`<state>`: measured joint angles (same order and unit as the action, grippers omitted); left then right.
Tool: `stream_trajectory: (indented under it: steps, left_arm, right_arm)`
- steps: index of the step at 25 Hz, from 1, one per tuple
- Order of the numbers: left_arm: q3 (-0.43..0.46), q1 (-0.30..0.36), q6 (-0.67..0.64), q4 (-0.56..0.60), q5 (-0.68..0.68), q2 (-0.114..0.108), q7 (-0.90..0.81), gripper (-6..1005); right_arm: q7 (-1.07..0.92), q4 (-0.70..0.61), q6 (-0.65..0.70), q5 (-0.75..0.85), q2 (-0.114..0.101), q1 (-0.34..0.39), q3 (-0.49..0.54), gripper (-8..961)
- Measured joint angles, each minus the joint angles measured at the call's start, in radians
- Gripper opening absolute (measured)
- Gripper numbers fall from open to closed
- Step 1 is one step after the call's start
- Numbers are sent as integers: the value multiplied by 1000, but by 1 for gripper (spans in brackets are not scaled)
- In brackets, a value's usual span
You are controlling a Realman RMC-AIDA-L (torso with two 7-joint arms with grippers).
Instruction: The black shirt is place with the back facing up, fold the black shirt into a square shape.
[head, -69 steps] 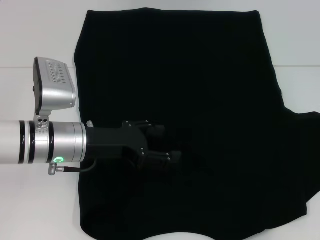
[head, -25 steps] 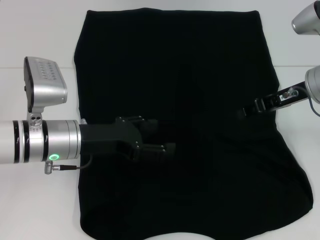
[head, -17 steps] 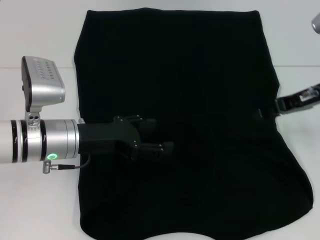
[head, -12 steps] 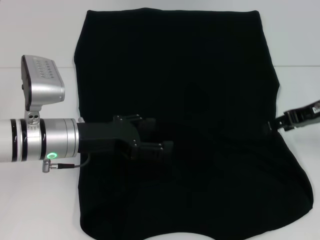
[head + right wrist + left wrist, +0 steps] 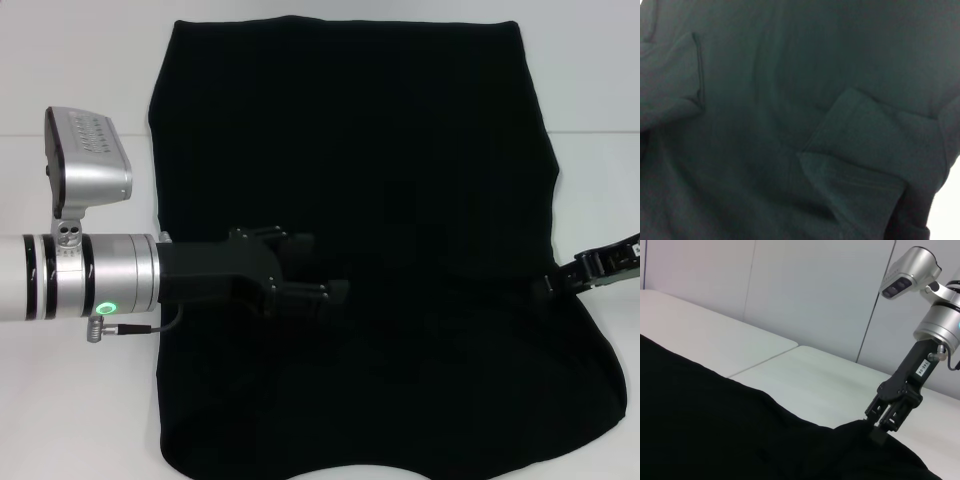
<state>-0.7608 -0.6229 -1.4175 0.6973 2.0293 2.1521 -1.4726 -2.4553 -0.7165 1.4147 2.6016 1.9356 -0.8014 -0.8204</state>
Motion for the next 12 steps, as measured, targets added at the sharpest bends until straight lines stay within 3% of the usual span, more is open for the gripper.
stream_trajectory:
  steps: [6,12]
  left_arm:
    - [0,1,0,-1,-4,0,0,886]
    - [0,6,0,0,-5,0,0,886]
  right_arm:
    - [37,7,0,-5,6,-2,0,671]
    - [40,9,0,-8,12,-3,5,376]
